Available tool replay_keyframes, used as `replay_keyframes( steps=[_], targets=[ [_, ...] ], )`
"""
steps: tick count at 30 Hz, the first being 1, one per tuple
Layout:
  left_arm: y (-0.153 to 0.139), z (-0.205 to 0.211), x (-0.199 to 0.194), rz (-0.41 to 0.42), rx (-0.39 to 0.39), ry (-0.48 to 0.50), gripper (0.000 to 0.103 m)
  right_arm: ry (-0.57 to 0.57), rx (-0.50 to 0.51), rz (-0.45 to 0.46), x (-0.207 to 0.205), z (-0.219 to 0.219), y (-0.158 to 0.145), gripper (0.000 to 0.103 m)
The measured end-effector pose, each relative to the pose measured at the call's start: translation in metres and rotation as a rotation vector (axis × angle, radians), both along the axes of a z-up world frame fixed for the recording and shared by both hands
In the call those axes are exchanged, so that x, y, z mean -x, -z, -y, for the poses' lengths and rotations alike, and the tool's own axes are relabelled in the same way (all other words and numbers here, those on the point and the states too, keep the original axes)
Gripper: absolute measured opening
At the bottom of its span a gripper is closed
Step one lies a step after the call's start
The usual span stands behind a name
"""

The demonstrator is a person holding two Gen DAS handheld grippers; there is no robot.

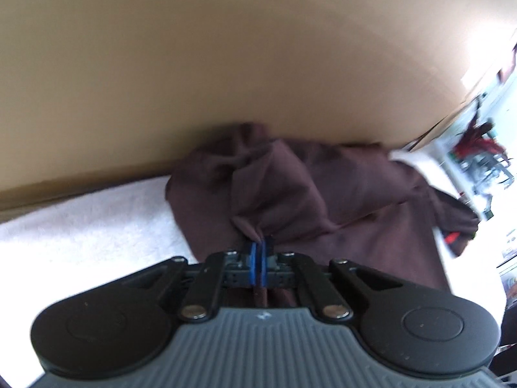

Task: Fold clothes

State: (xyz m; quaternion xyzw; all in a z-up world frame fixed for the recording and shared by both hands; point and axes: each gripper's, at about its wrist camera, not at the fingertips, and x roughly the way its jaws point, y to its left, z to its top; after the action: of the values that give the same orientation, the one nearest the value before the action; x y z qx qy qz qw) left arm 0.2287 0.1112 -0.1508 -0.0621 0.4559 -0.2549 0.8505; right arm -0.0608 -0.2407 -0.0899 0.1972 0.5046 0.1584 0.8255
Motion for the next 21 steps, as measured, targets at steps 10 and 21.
replay_keyframes(
  steps=[10,21],
  targets=[
    [-0.022,-0.023,0.017,0.038,0.089,0.03,0.053,-0.008,0.056,0.096,-0.01,-0.013,-0.019,0.034],
    [0.013,-0.032,0.02,-0.085,0.177,-0.021,0.01,0.13,-0.041,0.145,-0.095,-0.006,-0.001,0.034]
  ],
)
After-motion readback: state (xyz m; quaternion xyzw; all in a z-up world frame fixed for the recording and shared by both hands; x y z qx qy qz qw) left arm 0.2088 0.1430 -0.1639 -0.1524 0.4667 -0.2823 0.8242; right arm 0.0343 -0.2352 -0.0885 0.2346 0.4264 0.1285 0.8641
